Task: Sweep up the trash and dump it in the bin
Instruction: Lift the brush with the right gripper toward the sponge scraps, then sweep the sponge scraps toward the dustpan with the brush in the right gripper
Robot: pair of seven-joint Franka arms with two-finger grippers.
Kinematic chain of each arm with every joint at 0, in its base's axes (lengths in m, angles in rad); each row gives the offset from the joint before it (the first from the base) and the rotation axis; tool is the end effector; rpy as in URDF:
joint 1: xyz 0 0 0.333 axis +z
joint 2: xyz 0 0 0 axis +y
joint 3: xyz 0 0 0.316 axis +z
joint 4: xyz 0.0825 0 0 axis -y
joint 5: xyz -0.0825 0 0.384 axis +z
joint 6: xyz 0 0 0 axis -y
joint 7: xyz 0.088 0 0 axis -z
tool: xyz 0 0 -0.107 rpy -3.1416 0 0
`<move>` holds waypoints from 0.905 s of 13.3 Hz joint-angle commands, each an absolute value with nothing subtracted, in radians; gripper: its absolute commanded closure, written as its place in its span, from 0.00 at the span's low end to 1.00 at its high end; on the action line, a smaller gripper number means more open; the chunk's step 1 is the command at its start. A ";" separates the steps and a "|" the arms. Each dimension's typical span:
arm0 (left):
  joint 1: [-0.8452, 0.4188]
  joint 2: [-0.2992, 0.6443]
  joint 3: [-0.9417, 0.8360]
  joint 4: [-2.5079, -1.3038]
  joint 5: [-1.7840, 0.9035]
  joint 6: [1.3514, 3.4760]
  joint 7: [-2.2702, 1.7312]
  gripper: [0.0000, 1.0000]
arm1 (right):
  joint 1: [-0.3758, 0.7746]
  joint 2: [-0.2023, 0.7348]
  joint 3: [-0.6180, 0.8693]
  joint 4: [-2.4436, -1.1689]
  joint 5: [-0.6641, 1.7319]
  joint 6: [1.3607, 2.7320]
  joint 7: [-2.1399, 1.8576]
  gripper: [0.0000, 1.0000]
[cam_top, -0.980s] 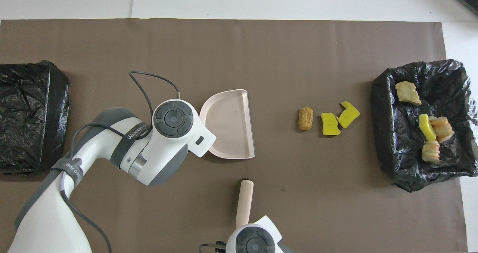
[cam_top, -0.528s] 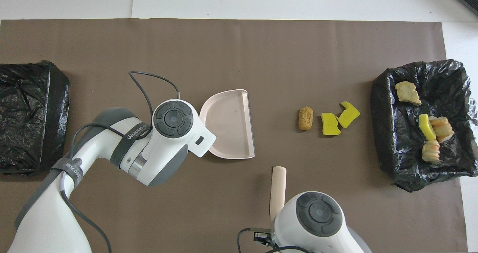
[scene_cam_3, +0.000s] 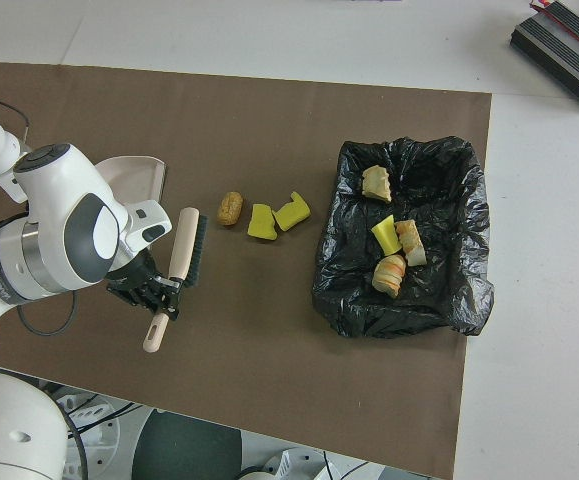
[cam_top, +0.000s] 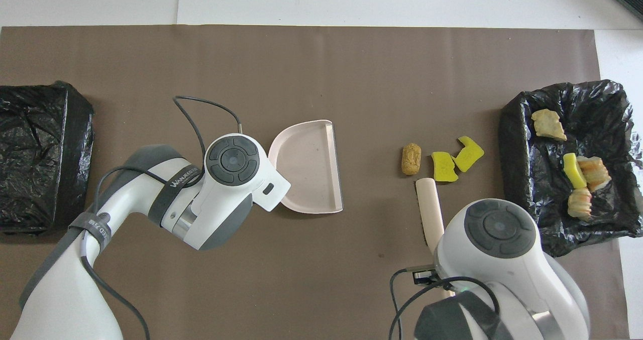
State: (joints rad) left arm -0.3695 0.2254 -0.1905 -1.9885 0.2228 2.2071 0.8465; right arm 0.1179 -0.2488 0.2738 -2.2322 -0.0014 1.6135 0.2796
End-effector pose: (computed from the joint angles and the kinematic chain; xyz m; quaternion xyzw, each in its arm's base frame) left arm 0.5104 -0.3069 0.3534 -0.7181 0.6926 0.0099 0.0675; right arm 0.3973 0.1683 0.4455 0.9805 0.0449 -0.1670 0.0928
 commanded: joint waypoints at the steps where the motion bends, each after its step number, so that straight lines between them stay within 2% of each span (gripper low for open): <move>1: -0.370 0.201 -0.179 -2.029 0.232 2.249 0.827 1.00 | 0.062 -0.106 0.285 -2.108 -0.185 1.591 0.183 1.00; 4: -0.370 0.201 -0.179 -2.029 0.232 2.250 0.825 1.00 | -0.047 -0.046 0.287 -2.105 -0.329 1.661 0.066 1.00; 8: -0.370 0.201 -0.179 -2.029 0.232 2.250 0.825 1.00 | -0.078 0.015 0.284 -2.115 -0.403 1.774 0.127 1.00; 12: -0.371 0.199 -0.179 -2.029 0.232 2.246 0.827 1.00 | -0.084 0.069 0.290 -2.135 -0.414 1.819 0.235 1.00</move>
State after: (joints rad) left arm -0.3695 0.2250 -0.1892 -1.9900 0.2227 2.2101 0.8449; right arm -0.0699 0.0445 0.2718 -2.1273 -0.3874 1.7918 0.1765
